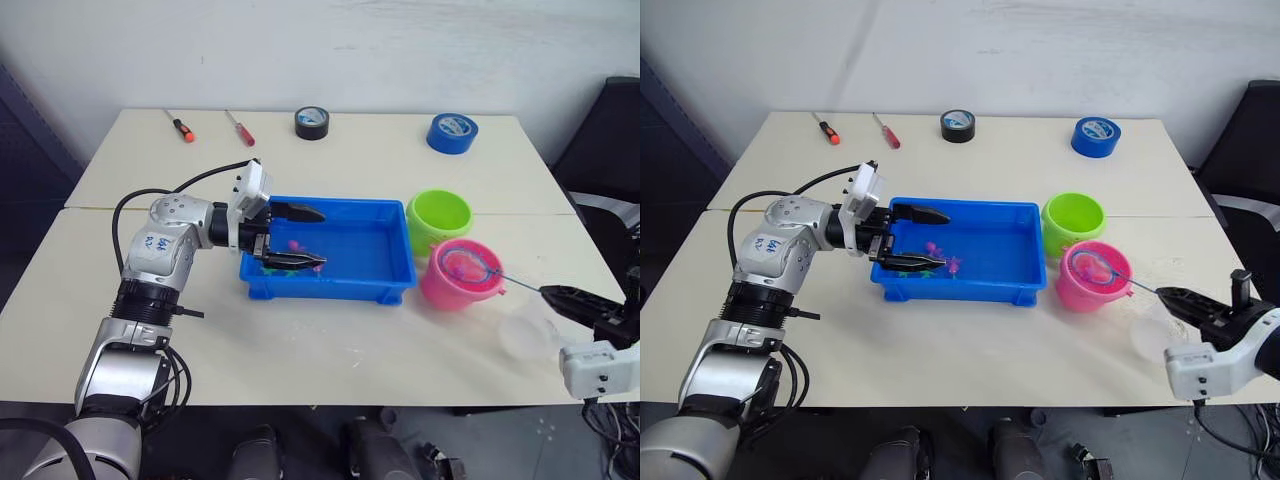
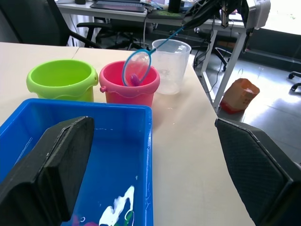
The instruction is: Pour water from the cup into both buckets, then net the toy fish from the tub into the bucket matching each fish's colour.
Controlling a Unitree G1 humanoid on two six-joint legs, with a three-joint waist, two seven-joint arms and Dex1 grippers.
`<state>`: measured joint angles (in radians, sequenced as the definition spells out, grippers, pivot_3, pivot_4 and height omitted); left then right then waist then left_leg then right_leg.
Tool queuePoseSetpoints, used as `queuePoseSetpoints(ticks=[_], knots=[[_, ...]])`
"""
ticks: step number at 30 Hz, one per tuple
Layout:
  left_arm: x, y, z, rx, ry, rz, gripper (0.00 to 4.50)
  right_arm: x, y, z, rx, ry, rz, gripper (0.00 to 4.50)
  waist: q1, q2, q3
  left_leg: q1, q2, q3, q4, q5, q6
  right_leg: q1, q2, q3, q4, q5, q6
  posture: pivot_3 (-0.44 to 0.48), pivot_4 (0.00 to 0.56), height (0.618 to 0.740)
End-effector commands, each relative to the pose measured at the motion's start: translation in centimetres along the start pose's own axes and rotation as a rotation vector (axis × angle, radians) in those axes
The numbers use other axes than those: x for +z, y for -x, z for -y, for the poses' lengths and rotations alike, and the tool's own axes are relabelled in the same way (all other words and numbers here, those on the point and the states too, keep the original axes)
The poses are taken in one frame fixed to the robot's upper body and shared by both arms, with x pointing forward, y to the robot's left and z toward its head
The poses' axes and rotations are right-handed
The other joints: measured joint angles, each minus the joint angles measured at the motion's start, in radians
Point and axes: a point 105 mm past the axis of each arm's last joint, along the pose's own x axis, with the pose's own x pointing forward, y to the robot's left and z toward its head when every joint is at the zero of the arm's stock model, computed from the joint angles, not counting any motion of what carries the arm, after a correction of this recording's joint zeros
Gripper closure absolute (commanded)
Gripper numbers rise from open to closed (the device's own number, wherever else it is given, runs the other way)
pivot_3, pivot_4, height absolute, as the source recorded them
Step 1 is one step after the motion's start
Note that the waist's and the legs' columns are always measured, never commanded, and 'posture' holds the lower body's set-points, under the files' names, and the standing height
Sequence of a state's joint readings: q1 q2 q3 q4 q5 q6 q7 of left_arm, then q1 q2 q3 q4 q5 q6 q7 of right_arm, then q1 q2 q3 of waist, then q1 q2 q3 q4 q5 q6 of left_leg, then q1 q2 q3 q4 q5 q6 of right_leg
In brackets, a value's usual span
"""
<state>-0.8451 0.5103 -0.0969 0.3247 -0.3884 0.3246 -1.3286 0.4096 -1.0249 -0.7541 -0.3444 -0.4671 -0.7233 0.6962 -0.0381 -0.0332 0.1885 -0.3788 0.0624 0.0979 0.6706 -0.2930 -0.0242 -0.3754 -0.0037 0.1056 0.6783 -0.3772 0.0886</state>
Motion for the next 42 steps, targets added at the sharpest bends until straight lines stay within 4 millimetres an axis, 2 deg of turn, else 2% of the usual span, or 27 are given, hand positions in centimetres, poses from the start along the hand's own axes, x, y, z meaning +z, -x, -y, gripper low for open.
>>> queuePoseSetpoints(ticks=[1,6,10,13,14,18,22,26,28,32,35,38,41,42], knots=[[0.8,0.1,0.1,0.005,-0.048,0.010,0.02,-2.1,0.7,1.9,-0.063,0.051,-0.098,4.50,-0.002,0.000,0.000,0.002,0.000,0.002,-0.001,0.000,0.000,0.001,0.000,0.001,0.000,0.000,0.000,0.000,0.150,0.740],[0.7,0.1,0.1,0.007,-0.049,0.008,0.02,-0.4,0.1,1.4,-0.030,0.070,-0.003,4.50,-0.005,0.000,0.000,0.006,0.000,0.004,-0.005,0.000,-0.001,0.002,0.001,0.003,-0.001,0.000,0.000,0.000,0.150,0.740],[0.7,0.0,0.1,0.006,-0.051,0.007,0.02,-2.5,0.6,2.2,-0.077,0.045,-0.112,4.50,-0.013,0.000,0.000,0.006,0.000,0.005,-0.005,0.000,-0.001,0.002,0.000,0.004,-0.001,0.000,0.000,0.000,0.150,0.740],[0.7,0.0,0.1,0.004,-0.053,0.005,0.02,0.5,0.0,0.9,0.000,0.093,0.046,4.50,-0.016,0.000,0.000,0.007,0.000,0.006,-0.005,0.000,0.000,0.003,0.000,0.005,-0.001,0.000,0.000,0.000,0.150,0.740],[0.7,0.0,0.0,0.004,-0.054,0.006,0.02,0.8,0.0,0.8,0.000,0.097,0.057,4.50,-0.016,0.000,0.000,0.007,0.000,0.006,-0.006,0.000,0.000,0.003,0.000,0.005,-0.001,0.000,0.000,0.000,0.150,0.740],[0.9,-0.1,0.0,0.000,-0.055,0.008,0.02,-1.3,0.3,1.8,-0.025,0.158,-0.026,4.50,-0.023,0.000,0.000,0.008,0.000,0.008,-0.006,0.000,-0.001,0.003,0.001,0.006,-0.002,0.000,0.001,0.000,0.150,0.740],[1.1,-0.2,-0.1,-0.007,-0.058,0.007,0.02,-2.5,0.5,3.1,-0.038,0.268,-0.044,4.50,-0.022,0.000,0.000,0.009,0.000,0.009,-0.006,0.000,0.000,0.003,0.000,0.007,-0.002,0.001,0.001,0.000,0.150,0.740],[1.2,-0.3,-0.4,-0.004,-0.064,0.008,0.02,-2.3,0.4,3.4,-0.062,0.286,-0.008,4.50,-0.020,0.000,0.000,0.008,0.000,0.009,-0.007,0.000,0.000,0.003,0.000,0.007,-0.003,0.001,0.001,0.000,0.150,0.740],[1.2,-0.3,-0.4,-0.004,-0.065,0.010,0.02,-1.9,0.0,2.8,-0.047,0.234,0.021,4.50,-0.020,0.000,0.000,0.008,0.000,0.009,-0.007,0.000,0.000,0.003,0.000,0.007,-0.003,0.001,0.001,0.000,0.150,0.740],[0.8,0.0,-0.3,0.010,-0.054,-0.001,0.02,-2.1,-0.2,3.0,-0.112,-0.023,0.015,4.50,-0.020,0.000,0.000,0.008,0.000,0.009,-0.006,0.000,0.000,0.003,0.000,0.007,-0.003,0.001,0.001,0.000,0.150,0.740],[-0.3,1.2,-0.5,0.052,-0.031,-0.035,0.02,-2.7,0.0,4.7,-0.183,-0.276,0.002,4.50,-0.025,0.000,0.000,0.009,0.000,0.009,-0.007,0.000,0.000,0.003,0.000,0.008,-0.003,0.001,0.001,0.000,0.150,0.740],[-0.7,2.4,-0.7,0.099,0.001,-0.046,0.02,-2.6,-0.3,6.7,-0.238,-0.534,0.069,4.50,-0.034,0.000,0.000,0.009,0.002,0.009,-0.007,0.000,0.000,0.003,0.001,0.008,-0.002,0.001,0.001,0.000,0.150,0.740],[-1.3,4.0,-0.7,0.157,0.027,-0.066,0.02,-0.6,-2.0,8.5,-0.215,-0.728,0.209,4.50,-0.045,0.000,0.000,0.009,0.002,0.008,-0.006,0.000,-0.001,0.003,0.000,0.006,-0.001,0.001,0.001,0.000,0.150,0.740],[-1.7,4.8,-0.7,0.183,0.041,-0.082,0.02,0.3,-3.2,8.7,-0.190,-0.811,0.267,4.50,-0.047,0.000,0.000,0.009,0.002,0.007,-0.006,0.000,-0.001,0.003,0.000,0.006,-0.001,0.001,0.001,0.000,0.150,0.740]])
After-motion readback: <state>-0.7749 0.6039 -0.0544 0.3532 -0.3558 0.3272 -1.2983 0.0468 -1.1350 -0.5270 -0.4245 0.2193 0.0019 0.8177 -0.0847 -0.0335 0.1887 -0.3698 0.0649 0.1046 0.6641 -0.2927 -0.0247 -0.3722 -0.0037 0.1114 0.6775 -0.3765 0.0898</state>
